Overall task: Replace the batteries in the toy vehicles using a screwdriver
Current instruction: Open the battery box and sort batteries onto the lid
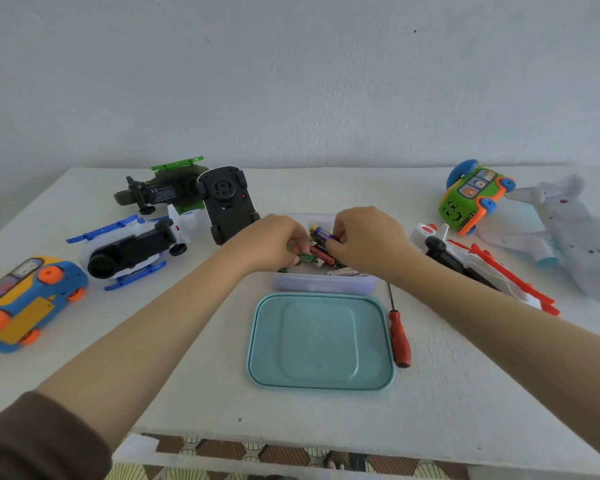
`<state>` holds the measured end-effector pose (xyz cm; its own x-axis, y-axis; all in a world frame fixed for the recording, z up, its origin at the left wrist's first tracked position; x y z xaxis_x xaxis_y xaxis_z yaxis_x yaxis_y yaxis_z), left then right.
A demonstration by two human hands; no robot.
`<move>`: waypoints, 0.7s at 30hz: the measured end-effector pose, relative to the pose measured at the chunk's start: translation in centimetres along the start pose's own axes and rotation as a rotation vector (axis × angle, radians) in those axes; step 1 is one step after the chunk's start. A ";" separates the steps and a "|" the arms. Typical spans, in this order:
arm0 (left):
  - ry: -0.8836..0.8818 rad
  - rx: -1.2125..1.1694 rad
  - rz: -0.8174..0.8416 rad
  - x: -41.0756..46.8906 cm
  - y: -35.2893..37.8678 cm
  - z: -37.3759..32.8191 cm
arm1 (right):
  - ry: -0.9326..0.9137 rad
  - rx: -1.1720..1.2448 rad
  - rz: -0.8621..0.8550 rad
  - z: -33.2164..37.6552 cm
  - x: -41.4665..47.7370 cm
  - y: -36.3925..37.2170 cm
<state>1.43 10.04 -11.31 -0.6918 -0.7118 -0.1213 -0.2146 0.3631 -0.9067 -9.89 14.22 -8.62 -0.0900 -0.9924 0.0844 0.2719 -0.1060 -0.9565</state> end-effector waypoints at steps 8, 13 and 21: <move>0.046 -0.514 -0.300 -4.0 -4.8 0.3 | -0.227 0.014 0.114 0.6 -9.4 2.4; 0.163 -0.506 -0.110 -6.9 -2.9 -3.7 | -0.170 -0.027 0.179 0.0 -8.6 2.7; 0.105 -0.093 0.119 -7.6 3.5 -3.6 | -0.131 -0.030 -0.059 -0.6 -2.8 -2.5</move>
<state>3.49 18.91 -12.10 -0.7832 -0.5955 -0.1788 -0.1858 0.4986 -0.8467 -10.93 17.31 -6.64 0.0209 -0.9844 0.1745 0.2411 -0.1644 -0.9565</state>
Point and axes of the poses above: each hand's wrist, its own x-axis towards the middle knuckle, its own y-axis out of the palm, z = x × y, the point moved 8 cm from there along x, towards the middle knuckle, and after that the axes turned 6 degrees about y, right-handed, at the moved point
